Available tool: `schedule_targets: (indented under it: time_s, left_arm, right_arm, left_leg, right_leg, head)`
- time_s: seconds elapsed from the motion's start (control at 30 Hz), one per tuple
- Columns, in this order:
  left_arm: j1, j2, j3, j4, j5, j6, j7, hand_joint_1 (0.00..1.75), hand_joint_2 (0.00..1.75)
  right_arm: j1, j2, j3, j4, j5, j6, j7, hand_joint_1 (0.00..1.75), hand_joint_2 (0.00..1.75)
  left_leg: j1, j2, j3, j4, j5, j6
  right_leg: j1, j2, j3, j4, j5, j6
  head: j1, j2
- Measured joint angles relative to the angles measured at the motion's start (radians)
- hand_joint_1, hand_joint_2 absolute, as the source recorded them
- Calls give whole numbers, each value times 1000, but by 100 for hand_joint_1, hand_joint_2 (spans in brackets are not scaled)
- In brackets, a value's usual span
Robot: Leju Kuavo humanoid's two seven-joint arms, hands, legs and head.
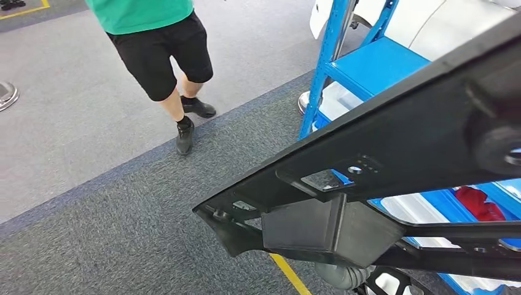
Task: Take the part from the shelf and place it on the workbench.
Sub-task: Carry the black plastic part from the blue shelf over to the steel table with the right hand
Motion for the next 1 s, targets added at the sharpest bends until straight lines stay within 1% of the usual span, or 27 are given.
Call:
schedule_targets:
  time_s: [0.03, 0.07, 0.1, 0.13, 0.17, 0.2, 0.23, 0.27, 0.3, 0.33, 0.4, 0.43, 0.47, 0.5, 0.53, 0.57, 0.6, 0.63, 0.67, 0.7, 0.77, 0.8, 0.87, 0.9, 0.93, 0.97, 1.0]
  left_arm:
    - [1, 1, 0, 0, 2, -1, -1, 0, 175]
    - [2, 1, 1, 0, 4, -2, -1, 0, 175]
    - [2, 0, 2, 0, 5, -3, -2, 0, 175]
    - [1, -4, 3, 0, 6, -4, -3, 0, 175]
    - [0, -7, 3, 0, 6, -6, -3, 0, 175]
    - [-1, -10, 4, 0, 3, -7, -4, 0, 175]
    - [-1, -11, 4, 0, 0, -8, -3, 0, 175]
    - [0, -11, 4, 0, -5, -8, -2, 0, 175]
    - [1, -12, 4, 0, -10, -6, 0, 0, 175]
    - [2, -13, 4, 0, -15, -4, 1, 0, 175]
    - [-1, -14, 4, 0, -21, 3, 2, 0, 175]
    - [-4, -15, 4, 0, -23, 5, 2, 0, 175]
    - [-7, -16, 3, 0, -24, 5, 2, 0, 175]
    - [-7, -17, 3, 0, -26, 6, 2, 0, 175]
    - [-5, -18, 3, 0, -28, 8, 1, 0, 175]
    - [-4, -18, 3, 0, -31, 11, -1, 0, 175]
    - [-2, -19, 3, 0, -32, 15, -5, 0, 175]
    - [-3, -19, 3, 0, -32, 20, -10, 0, 175]
    - [-4, -20, 3, 0, -31, 24, -15, 0, 175]
    - [-5, -21, 4, 0, -31, 28, -19, 0, 175]
    - [-3, -24, 5, 0, -31, 36, -22, 0, 175]
    - [-1, -26, 7, 0, -30, 39, -20, 0, 175]
    - [-1, -32, 11, 0, -25, 47, -14, 0, 175]
    - [-3, -35, 13, 0, -21, 48, -11, 0, 175]
    - [-5, -38, 17, 0, -17, 49, -9, 0, 175]
    - [-6, -40, 20, 0, -13, 48, -8, 0, 175]
    - [-6, -43, 22, 0, -7, 46, -7, 0, 175]
  right_arm:
    - [-2, -4, 4, 0, -2, -2, 0, 175, 175]
    - [-6, -7, 8, 0, -4, -3, 0, 175, 175]
    - [-11, -10, 12, 0, -7, -3, 0, 175, 175]
    - [-16, -12, 15, 0, -8, -3, 0, 175, 175]
    - [-20, -15, 17, 0, -8, -4, 0, 175, 175]
    - [-23, -17, 20, 1, -5, -6, 0, 175, 175]
    - [-25, -19, 22, 1, 0, -10, 0, 175, 175]
    - [-26, -21, 24, 1, 6, -16, 0, 175, 175]
    - [-26, -22, 26, 1, 13, -23, 0, 175, 175]
    - [-26, -24, 27, 1, 18, -30, 0, 175, 175]
    - [-24, -27, 31, 0, 26, -42, 0, 175, 175]
    - [-22, -30, 33, 0, 27, -45, 0, 175, 175]
    - [-20, -33, 36, 0, 27, -46, 0, 175, 175]
    - [-18, -35, 39, 0, 26, -46, 0, 175, 175]
    - [-16, -38, 40, 1, 22, -46, 0, 175, 175]
    - [-16, -39, 41, 1, 16, -44, 0, 175, 175]
    - [-16, -41, 41, 2, 8, -41, 0, 175, 175]
    - [-16, -42, 41, 2, -1, -35, 0, 175, 175]
    - [-16, -43, 41, 2, -12, -27, 0, 175, 175]
    - [-16, -44, 40, 4, -22, -16, 0, 175, 175]
    - [-16, -45, 36, 8, -39, 12, 0, 175, 175]
    - [-15, -45, 32, 10, -45, 32, 0, 175, 175]
    - [-6, -44, 17, 13, -48, 72, 1, 175, 175]
    - [5, -42, 8, 13, -46, 89, 1, 175, 175]
    - [17, -41, 1, 14, -45, 101, 1, 175, 175]
    - [28, -40, -5, 16, -44, 109, 1, 175, 175]
    - [37, -39, -9, 17, -45, 113, 0, 175, 175]
  left_leg:
    - [-3, -15, 0, 0, 1, 1]
    - [-6, -30, 1, 1, 1, 1]
    - [-6, -44, 2, 1, 1, 1]
    - [-8, -57, 0, 3, 3, -2]
    - [-5, -70, -4, 4, 5, -5]
    - [-1, -83, -10, 5, 7, -11]
    - [2, -97, -15, 4, 10, -18]
    - [6, -110, -18, 1, 13, -25]
    - [4, -102, -21, 4, 12, -30]
    - [1, -76, -29, 20, 2, -34]
    - [-1, -1, -72, 110, -49, -41]
    - [1, 21, -105, 178, -83, -46]
    - [4, 31, -135, 240, -108, -52]
    - [6, 35, -151, 276, -117, -56]
    - [9, 39, -146, 273, -108, -59]
    - [10, 46, -119, 229, -82, -61]
    - [11, 62, -74, 155, -51, -61]
    - [8, 82, -32, 85, -28, -57]
    - [6, 97, -3, 33, -13, -49]
    - [3, 105, 12, 5, -9, -40]
    - [-2, 90, 10, -1, -9, -23]
    - [-1, 80, 10, -4, -7, -17]
    - [3, 59, 12, -10, -2, -4]
    - [4, 48, 12, -12, 0, 1]
    - [3, 37, 11, -12, 2, 4]
    - [2, 24, 9, -11, 2, 6]
    - [1, 10, 7, -10, 3, 7]
  right_leg:
    - [2, 3, 3, -14, 22, -6]
    - [5, 11, 25, -67, 60, -14]
    - [9, 32, 56, -140, 102, -25]
    - [10, 64, 84, -207, 133, -36]
    - [12, 89, 103, -257, 153, -43]
    - [14, 107, 111, -282, 159, -47]
    - [15, 107, 112, -288, 158, -48]
    - [14, 92, 115, -296, 161, -47]
    - [13, 77, 121, -305, 164, -47]
    - [11, 60, 128, -316, 168, -48]
    - [11, 24, 140, -329, 171, -50]
    - [13, 6, 141, -330, 170, -52]
    - [13, -12, 141, -329, 168, -52]
    - [14, -29, 141, -327, 166, -51]
    - [13, -44, 141, -325, 164, -49]
    - [13, -58, 142, -323, 161, -47]
    - [13, -71, 144, -321, 158, -44]
    - [15, -83, 145, -318, 154, -39]
    - [17, -93, 147, -316, 150, -35]
    - [19, -102, 148, -314, 147, -29]
    - [20, -119, 152, -314, 144, -19]
    - [17, -115, 153, -310, 139, -13]
    - [11, -68, 135, -263, 105, -3]
    - [8, -36, 109, -208, 75, 0]
    - [7, -13, 75, -141, 41, 1]
    - [7, -4, 39, -72, 14, 1]
    - [7, -1, 12, -24, 2, 0]
  head:
    - [0, 0]
    - [0, 0]
    - [0, 0]
    - [0, 0]
    - [0, 0]
    - [0, 0]
    - [0, 0]
    - [1, 0]
    - [1, 0]
    - [0, 0]
    - [0, 0]
    - [0, 0]
    - [0, 0]
    - [0, 0]
    - [0, 0]
    - [0, 0]
    - [0, 0]
    - [0, 0]
    - [0, 0]
    - [0, 0]
    - [0, 0]
    - [0, 0]
    - [0, 0]
    - [0, 0]
    - [0, 0]
    - [0, 0]
    - [0, 0]
